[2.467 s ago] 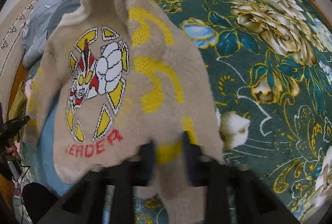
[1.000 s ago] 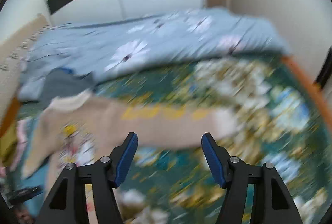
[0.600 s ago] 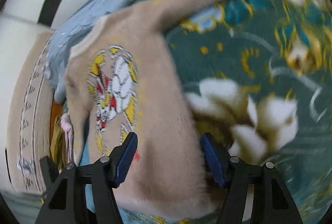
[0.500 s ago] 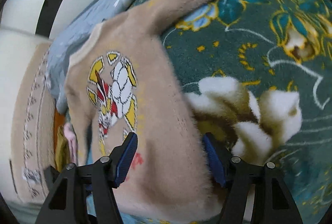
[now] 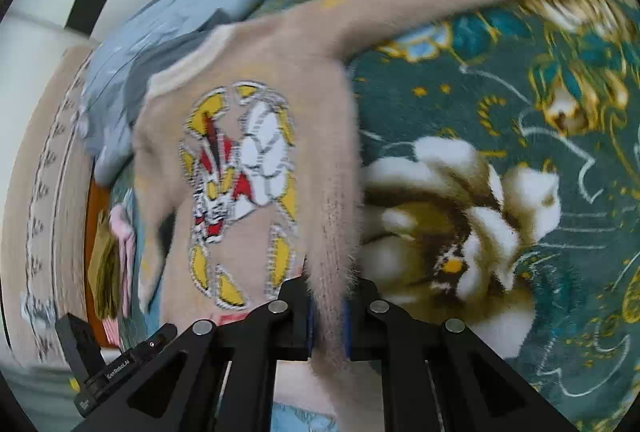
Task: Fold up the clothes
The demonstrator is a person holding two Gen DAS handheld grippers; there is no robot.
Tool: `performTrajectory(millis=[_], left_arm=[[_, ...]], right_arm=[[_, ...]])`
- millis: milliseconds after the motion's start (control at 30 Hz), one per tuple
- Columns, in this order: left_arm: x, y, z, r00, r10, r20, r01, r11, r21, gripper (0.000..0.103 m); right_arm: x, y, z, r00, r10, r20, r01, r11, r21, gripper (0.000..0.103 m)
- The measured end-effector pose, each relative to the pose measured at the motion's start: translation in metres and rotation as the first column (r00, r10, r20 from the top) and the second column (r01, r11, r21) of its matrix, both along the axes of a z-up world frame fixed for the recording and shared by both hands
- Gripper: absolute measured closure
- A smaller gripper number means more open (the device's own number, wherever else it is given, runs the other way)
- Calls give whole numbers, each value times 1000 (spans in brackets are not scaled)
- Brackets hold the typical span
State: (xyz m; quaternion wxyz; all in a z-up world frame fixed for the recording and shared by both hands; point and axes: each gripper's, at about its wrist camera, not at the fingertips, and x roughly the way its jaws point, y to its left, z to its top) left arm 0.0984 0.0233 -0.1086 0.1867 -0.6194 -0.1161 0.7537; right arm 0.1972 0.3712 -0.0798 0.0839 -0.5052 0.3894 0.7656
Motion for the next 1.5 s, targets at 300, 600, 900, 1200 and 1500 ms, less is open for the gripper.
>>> performTrajectory(millis=[300,600,900,1200,1500], left_arm=[[23,10,20,998,-56,35,57,998,-38,93],[12,7,12,995,-15,97,29,989,-148,93],[3,0,9,992,32,126,-18,993,-115,92],[-2,-49,38,976,218,22,-219,968,120,71],[-2,-68,70,915,343,-211,-305,932,196,55]], right_arm=[[15,11,8,999,6,38,-7,1000,20,93],[18,1,-22,994,14,107,-13,1000,-6,93],[-1,19,-11,998,34,61,-33,999,-17,88],[17,67,13,988,-128,-90,129,992,4,83],[36,156,15,845,-458,-277,444,889,-117,41]])
